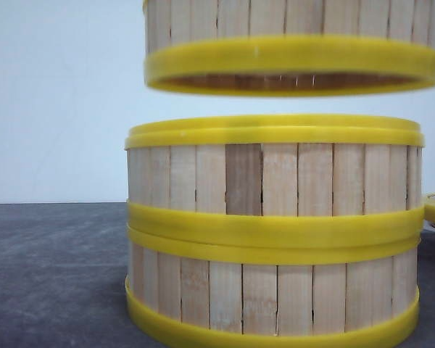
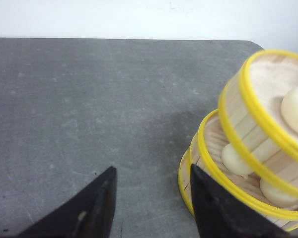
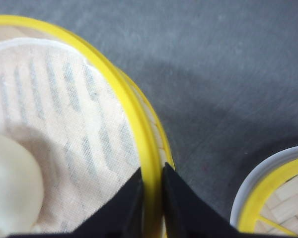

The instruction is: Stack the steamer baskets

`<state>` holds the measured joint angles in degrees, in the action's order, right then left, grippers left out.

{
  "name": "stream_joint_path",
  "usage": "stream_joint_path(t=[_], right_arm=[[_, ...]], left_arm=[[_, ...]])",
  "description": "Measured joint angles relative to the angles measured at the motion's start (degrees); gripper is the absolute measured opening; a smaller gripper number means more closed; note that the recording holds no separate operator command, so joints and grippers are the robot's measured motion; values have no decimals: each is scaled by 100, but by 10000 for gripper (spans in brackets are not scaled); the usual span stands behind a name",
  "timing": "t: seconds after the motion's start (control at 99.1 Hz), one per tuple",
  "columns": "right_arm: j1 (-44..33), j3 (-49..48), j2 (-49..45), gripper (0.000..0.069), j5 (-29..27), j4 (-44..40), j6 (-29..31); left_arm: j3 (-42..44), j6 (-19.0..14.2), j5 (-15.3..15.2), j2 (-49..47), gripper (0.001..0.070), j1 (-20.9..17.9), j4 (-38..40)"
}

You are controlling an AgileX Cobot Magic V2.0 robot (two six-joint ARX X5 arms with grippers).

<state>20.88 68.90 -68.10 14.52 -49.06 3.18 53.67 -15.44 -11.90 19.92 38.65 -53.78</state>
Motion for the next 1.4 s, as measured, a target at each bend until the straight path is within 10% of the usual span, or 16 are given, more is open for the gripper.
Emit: stream_joint_path(t=[1.009,1.402], right_arm=[[343,-48,-632,36,-133,83,9],[343,-48,-680,225,-417,144,28]], left_arm=[[0,2,7,0,272,0,-428],[0,48,7,0,272,0,-428]])
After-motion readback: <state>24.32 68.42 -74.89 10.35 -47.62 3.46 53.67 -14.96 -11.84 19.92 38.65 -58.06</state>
